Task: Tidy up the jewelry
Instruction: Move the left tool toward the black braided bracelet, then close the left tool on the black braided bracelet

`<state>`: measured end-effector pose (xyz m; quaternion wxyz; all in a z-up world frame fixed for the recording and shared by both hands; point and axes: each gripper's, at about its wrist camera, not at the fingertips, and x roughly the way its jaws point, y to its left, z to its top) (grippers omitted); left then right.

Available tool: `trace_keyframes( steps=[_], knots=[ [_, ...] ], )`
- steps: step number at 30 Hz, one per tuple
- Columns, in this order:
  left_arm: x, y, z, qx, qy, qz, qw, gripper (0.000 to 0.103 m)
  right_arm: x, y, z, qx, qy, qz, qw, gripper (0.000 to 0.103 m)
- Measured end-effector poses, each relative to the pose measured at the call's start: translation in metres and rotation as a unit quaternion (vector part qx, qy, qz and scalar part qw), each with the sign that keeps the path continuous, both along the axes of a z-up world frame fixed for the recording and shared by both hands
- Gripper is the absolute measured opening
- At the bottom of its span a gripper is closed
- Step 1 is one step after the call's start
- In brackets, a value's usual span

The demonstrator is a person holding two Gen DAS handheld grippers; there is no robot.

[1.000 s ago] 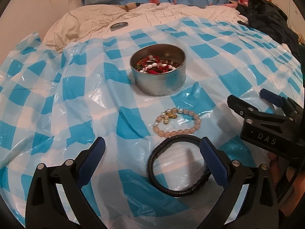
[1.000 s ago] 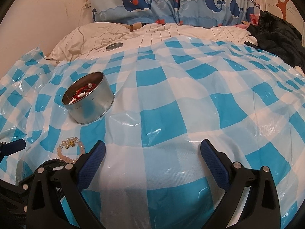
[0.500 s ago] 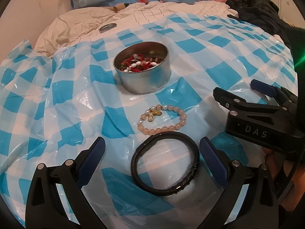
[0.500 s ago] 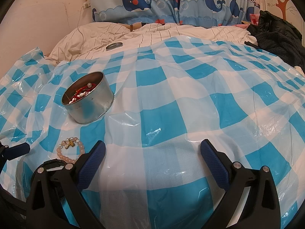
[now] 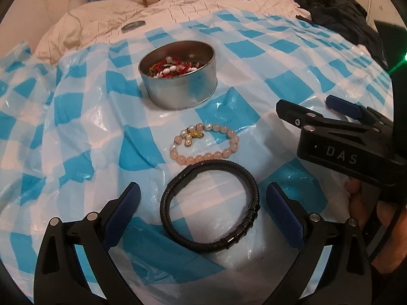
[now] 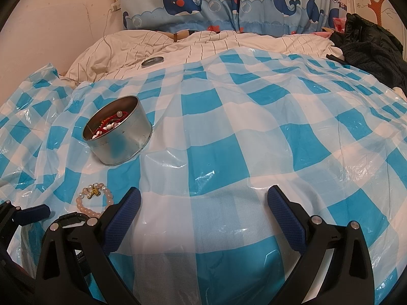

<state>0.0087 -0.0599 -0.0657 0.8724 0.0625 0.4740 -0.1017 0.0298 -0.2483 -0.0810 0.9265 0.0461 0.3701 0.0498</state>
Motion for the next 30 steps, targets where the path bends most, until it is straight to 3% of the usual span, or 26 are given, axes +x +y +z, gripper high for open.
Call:
trace_keyframes(
  steps=[14,30],
  knots=[
    [-0.001,0.029,0.005,-0.088,0.016,0.026,0.9956,0.095,0.000,0.000,0.000,0.000,0.000,0.000,1.000,0.095],
    [-0.018,0.025,0.010,-0.053,0.006,0.030,0.9981,0.095,-0.003,-0.002,0.001,-0.009,-0.001,-0.007,1.000,0.095]
  ],
)
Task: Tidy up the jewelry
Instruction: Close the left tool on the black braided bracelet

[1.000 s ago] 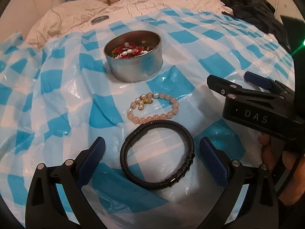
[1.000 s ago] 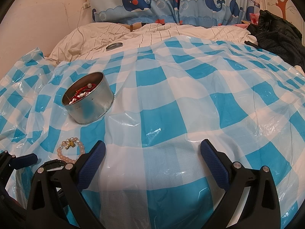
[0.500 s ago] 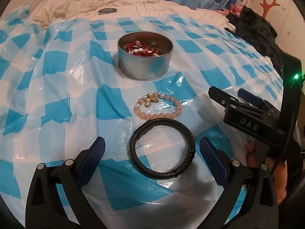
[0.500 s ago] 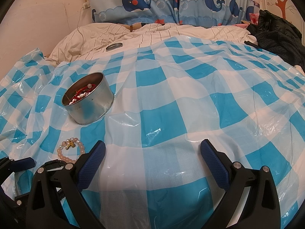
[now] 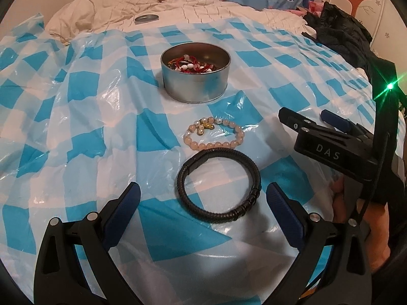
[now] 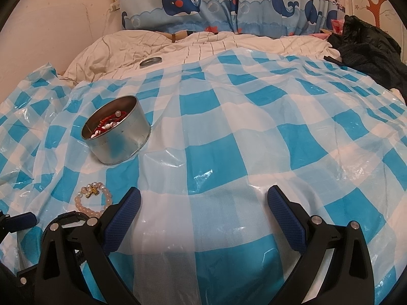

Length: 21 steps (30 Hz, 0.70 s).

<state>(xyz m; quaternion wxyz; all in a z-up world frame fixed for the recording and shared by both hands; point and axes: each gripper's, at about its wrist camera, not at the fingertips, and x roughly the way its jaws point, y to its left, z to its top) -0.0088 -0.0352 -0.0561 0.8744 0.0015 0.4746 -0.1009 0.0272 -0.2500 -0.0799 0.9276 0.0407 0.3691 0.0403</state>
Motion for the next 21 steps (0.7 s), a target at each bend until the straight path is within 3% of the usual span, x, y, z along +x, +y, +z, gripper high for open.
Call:
trace_keyframes(
  steps=[21],
  knots=[
    [-0.0034,0.0060,0.0074,0.016,-0.017,0.013,0.9996,0.095,-0.0001,0.0019,-0.0020,-0.006,0.013,0.003,1.000,0.096]
  ],
)
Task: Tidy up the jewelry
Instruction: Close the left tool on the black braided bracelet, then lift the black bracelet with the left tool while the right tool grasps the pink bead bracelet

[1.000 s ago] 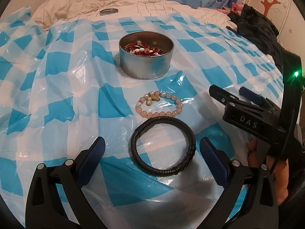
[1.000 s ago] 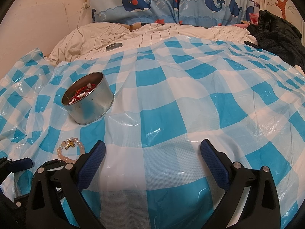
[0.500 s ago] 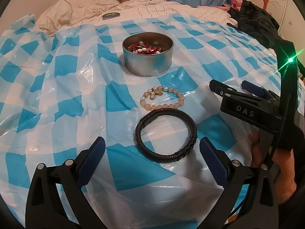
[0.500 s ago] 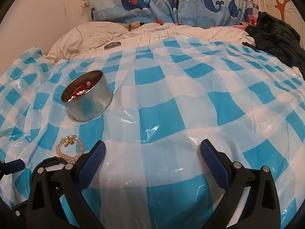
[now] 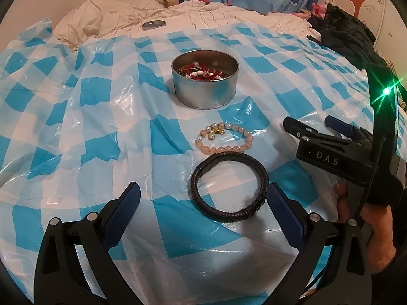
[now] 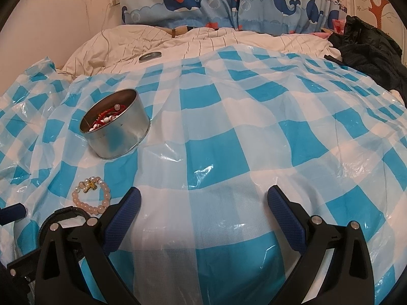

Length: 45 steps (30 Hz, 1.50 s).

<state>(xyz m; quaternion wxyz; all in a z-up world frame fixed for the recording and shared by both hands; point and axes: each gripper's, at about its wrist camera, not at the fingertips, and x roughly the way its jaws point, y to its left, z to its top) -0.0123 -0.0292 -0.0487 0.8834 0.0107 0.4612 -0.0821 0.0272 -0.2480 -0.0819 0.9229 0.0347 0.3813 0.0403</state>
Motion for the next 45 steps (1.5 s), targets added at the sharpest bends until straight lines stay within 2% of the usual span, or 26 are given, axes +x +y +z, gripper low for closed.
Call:
trace_keyframes(
  steps=[11,17,20,21,22,23,29,32,37,40,44,45],
  knots=[
    [0.003,-0.005,0.000,0.020,-0.004,0.008,0.9998,0.095,0.000,0.003,0.000,-0.002,-0.008,0.001,1.000,0.096],
    [0.004,-0.017,-0.002,0.033,-0.010,-0.019,0.9992,0.095,0.000,0.003,0.001,0.000,-0.009,0.002,1.000,0.096],
    [0.004,-0.020,-0.009,0.032,0.003,-0.031,0.9990,0.094,0.000,0.003,0.002,-0.003,-0.011,0.001,1.000,0.096],
    [0.003,-0.019,-0.010,0.026,0.004,-0.034,0.9991,0.083,0.000,0.004,0.003,-0.006,-0.012,0.000,1.000,0.096],
    [0.003,-0.016,-0.011,0.005,0.008,-0.039,0.9992,0.075,0.000,0.005,0.004,-0.007,-0.013,0.000,1.000,0.096],
    [0.003,-0.013,-0.011,-0.015,0.016,-0.043,0.9988,0.062,-0.001,0.005,0.005,-0.009,-0.014,-0.001,1.000,0.096],
    [0.000,-0.001,-0.005,-0.047,0.016,-0.041,0.9979,0.054,-0.008,0.011,0.015,-0.019,-0.042,0.001,0.999,0.096],
    [-0.003,0.023,0.011,-0.068,-0.006,-0.016,0.9976,0.054,-0.018,0.029,0.026,-0.024,-0.081,0.045,0.995,0.096],
    [-0.010,0.076,0.039,-0.097,-0.052,0.055,0.9924,0.054,-0.018,0.086,0.028,-0.098,-0.085,0.161,0.978,0.095],
    [-0.013,0.099,0.045,-0.108,-0.064,0.085,0.9883,0.054,-0.011,0.114,0.025,-0.120,-0.070,0.229,0.964,0.095],
    [-0.012,0.103,0.046,-0.108,-0.065,0.086,0.9882,0.054,0.008,0.132,0.010,-0.123,-0.008,0.281,0.952,0.095],
    [-0.012,0.102,0.047,-0.108,-0.066,0.084,0.9884,0.054,0.011,0.132,0.004,-0.114,0.011,0.292,0.950,0.089]
  ],
)
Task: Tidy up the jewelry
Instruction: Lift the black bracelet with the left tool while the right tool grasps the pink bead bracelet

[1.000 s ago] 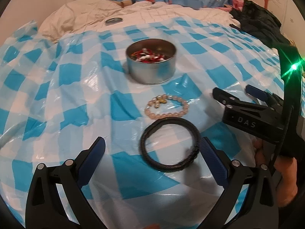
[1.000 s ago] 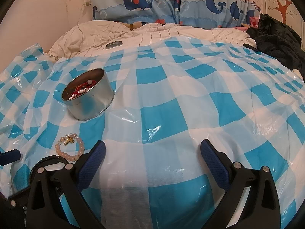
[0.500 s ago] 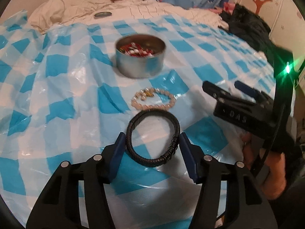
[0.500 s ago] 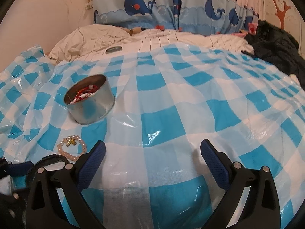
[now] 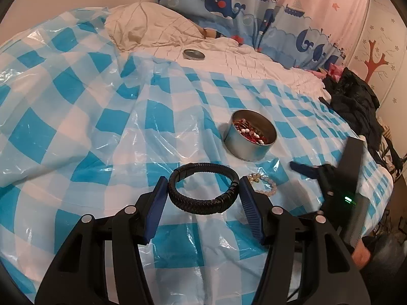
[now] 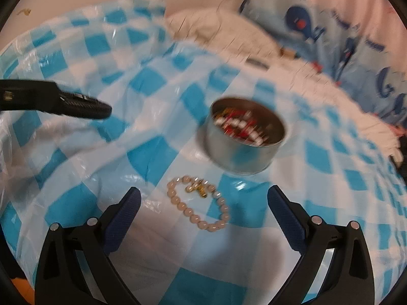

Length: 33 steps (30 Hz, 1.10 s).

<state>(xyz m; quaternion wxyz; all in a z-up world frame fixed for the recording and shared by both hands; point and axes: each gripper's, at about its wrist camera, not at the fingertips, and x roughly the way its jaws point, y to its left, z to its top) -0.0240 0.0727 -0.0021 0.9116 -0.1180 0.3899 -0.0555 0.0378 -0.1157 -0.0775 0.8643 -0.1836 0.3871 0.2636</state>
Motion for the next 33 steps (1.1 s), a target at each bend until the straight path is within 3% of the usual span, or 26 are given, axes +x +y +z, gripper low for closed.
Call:
trace_keyframes(
  steps=[1,3,4,8,9,10,14,18,19,20,21,22,24,27,28,29,33],
  knots=[
    [0.001,-0.002,0.000,0.000,0.000,-0.002,1.0000,0.054,0.003,0.000,-0.004,0.004,0.019,0.010,1.000,0.060],
    [0.004,-0.003,0.001,-0.003,-0.002,-0.003,1.0000,0.054,0.006,-0.003,-0.010,0.018,0.055,0.020,0.998,0.028],
    [0.004,-0.004,0.000,-0.003,-0.002,-0.003,1.0000,0.054,0.006,-0.008,-0.010,0.029,0.065,0.016,0.997,0.019],
    [0.007,-0.011,-0.001,-0.002,-0.003,-0.005,1.0000,0.055,0.012,-0.027,-0.010,0.095,0.101,-0.005,0.990,0.014],
    [0.008,-0.012,-0.001,-0.003,-0.003,-0.006,1.0000,0.055,0.011,-0.033,-0.006,0.110,0.104,-0.010,0.988,0.004],
    [0.009,-0.014,0.000,-0.005,-0.005,-0.008,0.9999,0.055,0.013,-0.037,-0.004,0.126,0.109,-0.015,0.986,0.000],
    [0.012,-0.025,0.004,-0.005,-0.018,-0.015,0.9997,0.055,0.015,-0.056,0.020,0.197,0.100,-0.028,0.975,0.000],
    [0.022,-0.037,0.004,-0.004,-0.020,-0.023,0.9995,0.055,0.019,-0.056,0.021,0.191,0.108,-0.025,0.975,0.001],
    [0.023,-0.038,0.003,-0.003,-0.018,-0.024,0.9995,0.055,0.020,-0.051,0.016,0.180,0.116,-0.021,0.976,0.019],
    [0.024,-0.040,0.003,-0.002,-0.017,-0.025,0.9995,0.055,0.021,-0.050,0.012,0.174,0.119,-0.021,0.977,0.045],
    [0.026,-0.041,0.002,0.000,-0.016,-0.025,0.9996,0.055,0.016,-0.048,0.010,0.168,0.109,-0.023,0.979,0.095],
    [0.027,-0.041,0.001,0.000,-0.015,-0.024,0.9996,0.055,0.012,-0.045,0.009,0.167,0.092,-0.023,0.981,0.097],
    [0.029,-0.040,0.000,0.002,-0.013,-0.020,0.9997,0.055,0.008,-0.028,0.002,0.123,0.081,0.003,0.989,0.094],
    [0.030,-0.040,-0.001,0.003,-0.013,-0.018,0.9997,0.054,0.004,-0.011,-0.012,0.061,0.079,0.016,0.995,0.024],
    [0.030,-0.040,-0.001,0.002,-0.014,-0.017,0.9997,0.054,0.003,-0.011,-0.012,0.060,0.078,0.017,0.995,0.013],
    [0.030,-0.039,-0.001,0.001,-0.016,-0.017,0.9997,0.054,0.004,-0.014,-0.010,0.070,0.082,0.014,0.994,0.008],
    [0.030,-0.040,0.002,-0.005,-0.024,-0.019,0.9995,0.054,0.017,-0.042,0.000,0.169,0.125,-0.010,0.978,0.008]
  ],
)
